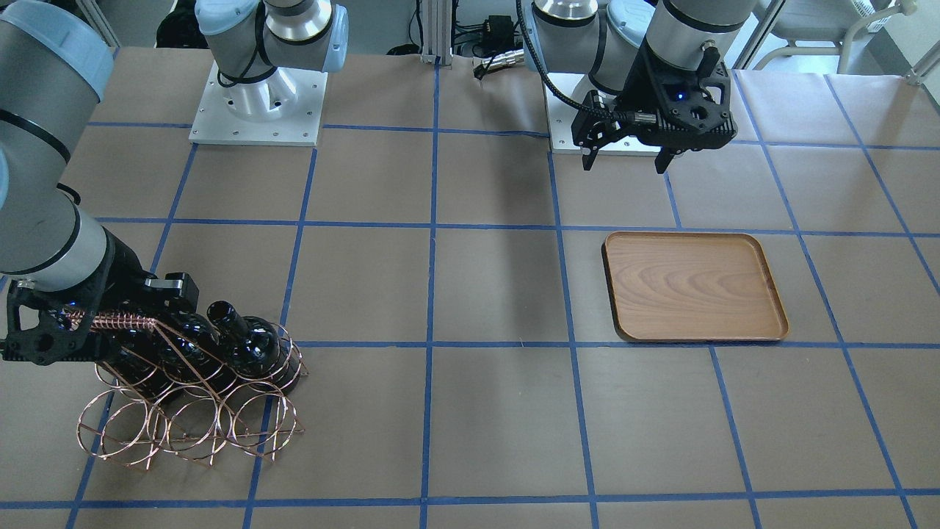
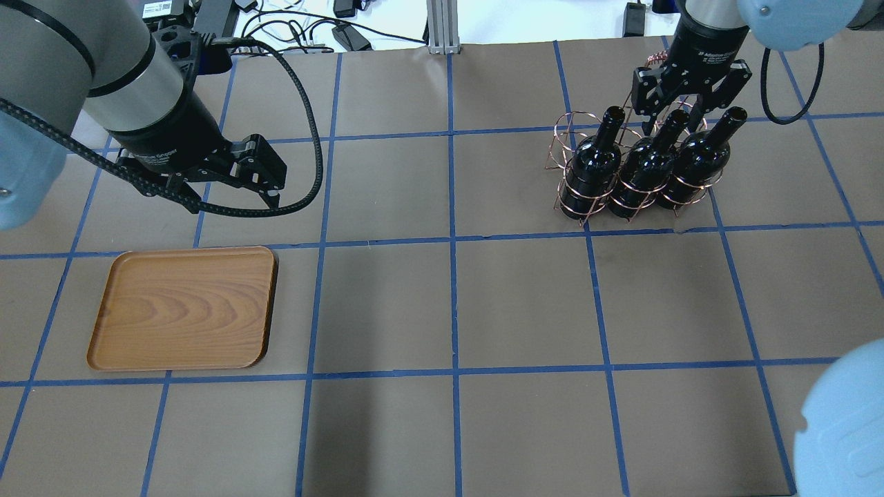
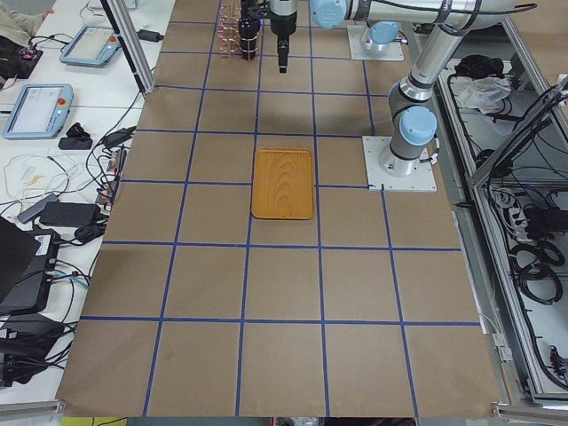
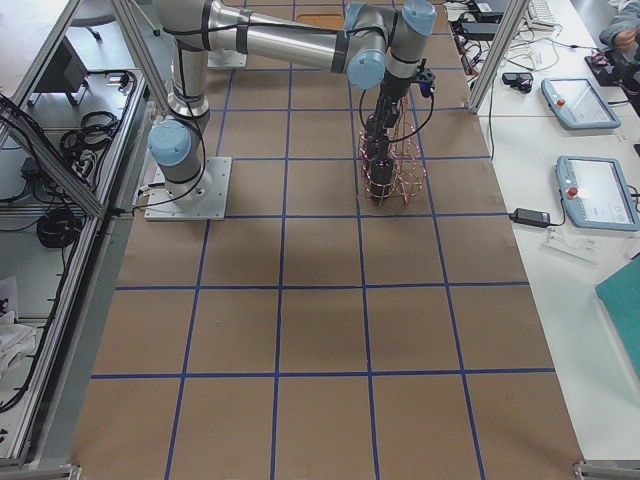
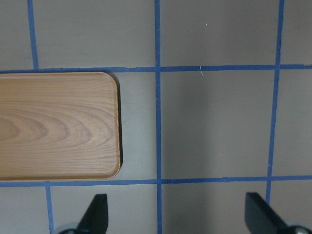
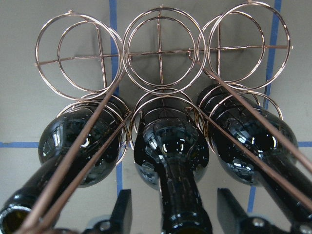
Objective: Take wine from basket and place on tray
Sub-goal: 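Close the right gripper on the bottle neck and lift it from the rack, then carry the bottle with the right gripper toward the tray, setting it upright, then release the bottle and withdraw the right gripper while the left gripper reaches to it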
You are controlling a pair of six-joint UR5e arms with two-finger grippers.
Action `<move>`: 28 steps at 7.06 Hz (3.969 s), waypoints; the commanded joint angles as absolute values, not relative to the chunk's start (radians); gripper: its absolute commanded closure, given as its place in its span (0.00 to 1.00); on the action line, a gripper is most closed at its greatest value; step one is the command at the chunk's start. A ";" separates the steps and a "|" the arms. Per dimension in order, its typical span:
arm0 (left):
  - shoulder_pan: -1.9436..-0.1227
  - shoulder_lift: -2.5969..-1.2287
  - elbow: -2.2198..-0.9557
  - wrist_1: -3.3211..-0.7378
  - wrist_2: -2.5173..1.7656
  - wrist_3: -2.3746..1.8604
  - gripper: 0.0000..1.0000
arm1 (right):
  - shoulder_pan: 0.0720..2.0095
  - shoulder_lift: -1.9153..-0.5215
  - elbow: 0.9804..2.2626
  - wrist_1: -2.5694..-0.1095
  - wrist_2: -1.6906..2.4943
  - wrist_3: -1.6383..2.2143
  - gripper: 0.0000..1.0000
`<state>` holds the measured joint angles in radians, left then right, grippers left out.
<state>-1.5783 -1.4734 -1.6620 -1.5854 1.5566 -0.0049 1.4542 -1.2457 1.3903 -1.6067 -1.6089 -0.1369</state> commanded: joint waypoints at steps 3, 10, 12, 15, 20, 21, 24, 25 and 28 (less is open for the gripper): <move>-1.578 -1.471 -1.663 -1.586 1.557 -0.005 0.00 | 1.454 -1.249 1.391 -1.600 -1.618 -0.158 0.73; -1.547 -1.468 -1.646 -1.580 1.554 -0.005 0.00 | 1.457 -1.423 1.187 -1.251 -1.601 -0.153 0.73; -1.496 -1.463 -1.643 -1.574 1.552 -0.005 0.00 | 1.550 -1.445 1.280 -1.213 -1.594 -0.041 0.74; -1.476 -1.463 -1.640 -1.552 1.545 -0.005 0.00 | 1.820 -1.444 1.411 -1.374 -1.585 0.270 0.74; -1.417 -1.466 -1.637 -1.522 1.543 -0.005 0.00 | 2.083 -1.249 1.336 -1.586 -1.522 0.766 0.74; -1.417 -1.463 -1.637 -1.525 1.546 -0.005 0.00 | 2.129 -1.203 1.313 -1.617 -1.522 0.841 0.74; -1.422 -1.460 -1.641 -1.528 1.543 -0.005 0.00 | 2.143 -1.193 1.310 -1.614 -1.500 0.887 0.70; -1.425 -1.463 -1.643 -1.523 1.554 -0.006 0.00 | 2.143 -1.193 1.313 -1.614 -1.494 0.888 0.47; -1.420 -1.462 -1.643 -1.561 1.558 -0.006 0.00 | 2.134 -1.203 1.312 -1.600 -1.506 0.884 0.00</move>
